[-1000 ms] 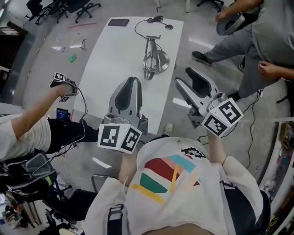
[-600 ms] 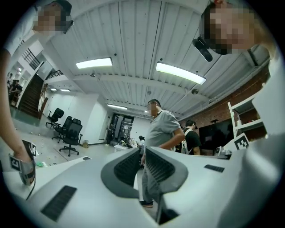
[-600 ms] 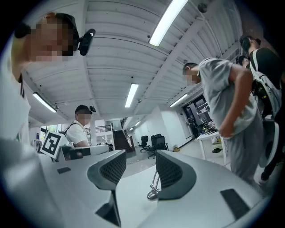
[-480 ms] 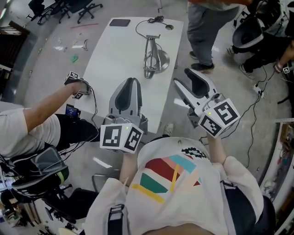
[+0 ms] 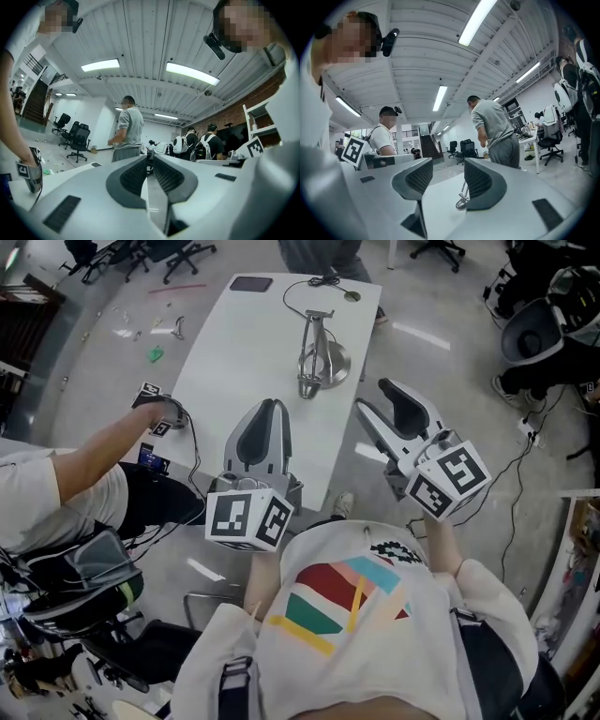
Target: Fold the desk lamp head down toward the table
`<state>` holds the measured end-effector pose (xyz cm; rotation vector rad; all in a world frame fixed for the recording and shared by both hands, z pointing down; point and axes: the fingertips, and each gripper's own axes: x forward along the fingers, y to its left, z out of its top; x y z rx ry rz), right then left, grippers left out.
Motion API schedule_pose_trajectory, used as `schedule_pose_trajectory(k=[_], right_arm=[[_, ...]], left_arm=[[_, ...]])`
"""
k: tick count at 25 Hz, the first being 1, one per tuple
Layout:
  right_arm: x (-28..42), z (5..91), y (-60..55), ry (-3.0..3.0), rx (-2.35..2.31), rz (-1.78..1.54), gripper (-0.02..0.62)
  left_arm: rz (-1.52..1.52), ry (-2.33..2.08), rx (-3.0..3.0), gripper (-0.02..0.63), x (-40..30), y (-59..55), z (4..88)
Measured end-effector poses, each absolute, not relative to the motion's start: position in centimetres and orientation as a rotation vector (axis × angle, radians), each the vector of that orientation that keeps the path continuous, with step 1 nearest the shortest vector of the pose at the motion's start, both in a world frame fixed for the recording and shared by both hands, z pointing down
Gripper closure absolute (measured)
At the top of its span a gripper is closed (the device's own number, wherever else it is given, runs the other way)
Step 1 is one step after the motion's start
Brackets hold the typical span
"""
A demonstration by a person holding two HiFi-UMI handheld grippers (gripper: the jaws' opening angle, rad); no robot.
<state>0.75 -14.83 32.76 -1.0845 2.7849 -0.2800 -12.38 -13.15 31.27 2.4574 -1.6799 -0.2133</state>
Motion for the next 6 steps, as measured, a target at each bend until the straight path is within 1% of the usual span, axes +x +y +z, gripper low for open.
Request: schedule_pose_trajectory(k=[6], right_arm=[[0.3, 31.5, -14.5, 2.782, -1.086, -0.274, 0.382]], left_arm=[[-0.212, -1.69, 2.477, 0.517, -12.4, -12.5, 29.7]])
